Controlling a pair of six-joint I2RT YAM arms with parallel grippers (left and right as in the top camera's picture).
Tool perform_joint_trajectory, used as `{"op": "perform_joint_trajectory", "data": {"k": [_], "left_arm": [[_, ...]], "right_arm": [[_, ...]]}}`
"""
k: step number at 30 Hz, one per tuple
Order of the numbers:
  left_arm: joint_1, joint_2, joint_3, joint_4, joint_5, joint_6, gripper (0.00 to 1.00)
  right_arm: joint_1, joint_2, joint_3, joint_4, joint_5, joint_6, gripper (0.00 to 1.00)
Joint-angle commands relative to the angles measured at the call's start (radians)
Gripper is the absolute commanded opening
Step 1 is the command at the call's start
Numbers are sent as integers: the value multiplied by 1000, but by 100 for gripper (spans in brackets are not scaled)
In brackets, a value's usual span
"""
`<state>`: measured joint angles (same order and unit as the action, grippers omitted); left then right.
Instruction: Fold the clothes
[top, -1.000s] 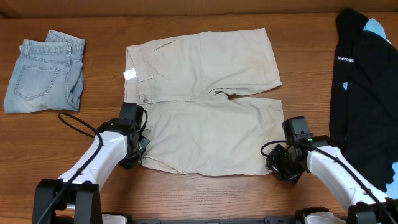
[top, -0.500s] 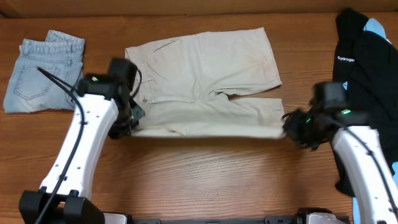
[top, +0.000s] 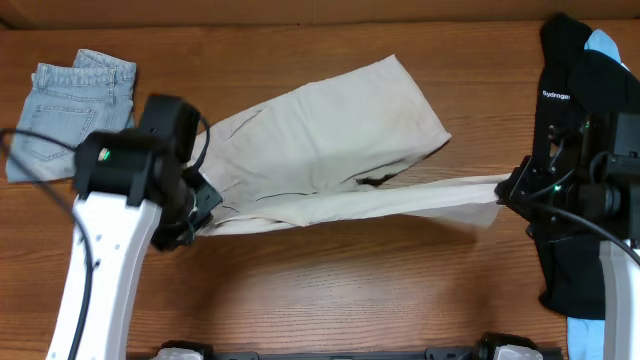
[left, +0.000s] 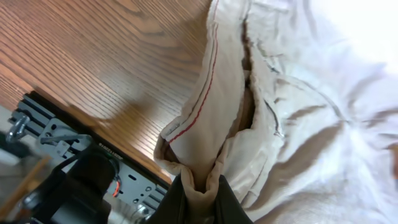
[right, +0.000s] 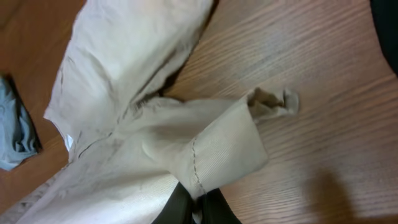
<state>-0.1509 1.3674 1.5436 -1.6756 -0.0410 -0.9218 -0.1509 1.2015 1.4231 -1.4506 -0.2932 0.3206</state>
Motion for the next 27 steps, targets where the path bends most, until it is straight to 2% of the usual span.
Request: {"op": "perform_joint_trajectory", "data": {"k": [1,3,10,14,16,21,23,27], "left_arm": [[20,-43,-41,-2,-209,-62,4],[20,-29,-83,64,-241,-62,4],[20,53,-206,329,-358,-62,4],[21,134,-213,522,-444,-61,4],[21,229,-213,710,-486,-43,4],[21,361,-213,921,-494,9,4],[21,405,-213,974,-494,18,4],[37,439,-213,962,-502,17,4]], "right_arm": [[-31,47,31,113,126,-42,4],[-15,118,31,226,123,-56,4],[31,338,31,467,87,-56,4],[58,451,31,614,90,-40,4],[66,525,31,747,90,-29,4],[84,594,31,869,90,-31,4],[97,620,31,906,90,-37,4],[130,663,31,972,90,-45,4]]}}
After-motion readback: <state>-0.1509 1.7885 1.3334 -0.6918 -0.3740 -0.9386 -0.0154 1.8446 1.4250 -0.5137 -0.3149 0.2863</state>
